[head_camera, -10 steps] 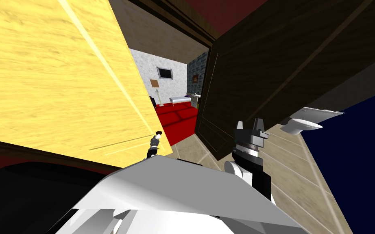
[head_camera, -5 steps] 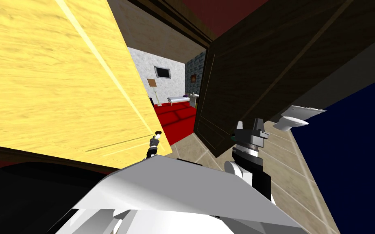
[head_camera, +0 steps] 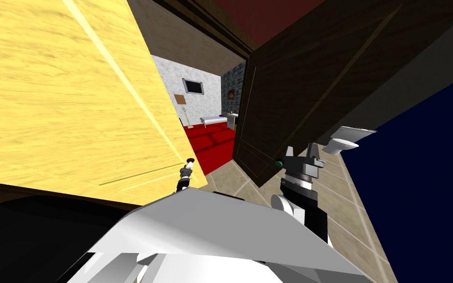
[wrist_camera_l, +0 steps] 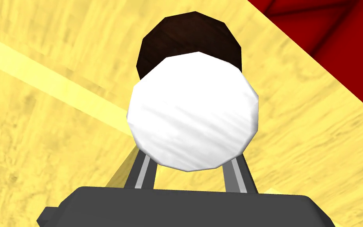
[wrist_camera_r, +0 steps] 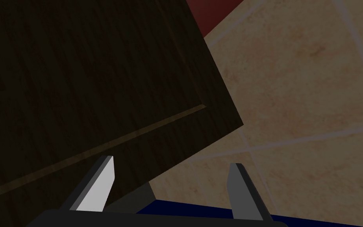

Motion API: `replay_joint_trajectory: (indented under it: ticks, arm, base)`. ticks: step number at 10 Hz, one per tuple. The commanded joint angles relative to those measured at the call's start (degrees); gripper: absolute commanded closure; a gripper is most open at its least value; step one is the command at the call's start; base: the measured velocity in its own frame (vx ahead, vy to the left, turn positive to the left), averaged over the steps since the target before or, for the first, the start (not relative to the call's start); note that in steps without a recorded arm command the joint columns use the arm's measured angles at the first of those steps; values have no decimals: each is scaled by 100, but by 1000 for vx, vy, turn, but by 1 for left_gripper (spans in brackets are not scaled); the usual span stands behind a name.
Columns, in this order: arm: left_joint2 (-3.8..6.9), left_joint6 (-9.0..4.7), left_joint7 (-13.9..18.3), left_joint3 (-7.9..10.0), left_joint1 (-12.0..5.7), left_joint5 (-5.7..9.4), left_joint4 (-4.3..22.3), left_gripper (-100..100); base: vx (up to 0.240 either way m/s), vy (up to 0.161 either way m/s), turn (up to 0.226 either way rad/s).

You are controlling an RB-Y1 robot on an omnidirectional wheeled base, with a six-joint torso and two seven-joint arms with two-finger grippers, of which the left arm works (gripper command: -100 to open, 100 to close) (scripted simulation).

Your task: Pull the door open

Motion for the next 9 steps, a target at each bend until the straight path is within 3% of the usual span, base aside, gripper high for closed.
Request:
replay_joint_trajectory:
  ticks: [1,4,9]
  arm:
    - [43,-78,286,-31,-114,66,61,100]
    - [63,-84,563,-38,-138,132,104,100]
    - [138,-107,1399,-68,-227,373,261,100]
  base:
    - [-43,-8,-60]
    - [-40,1,-52]
    - [-52,-3,-74]
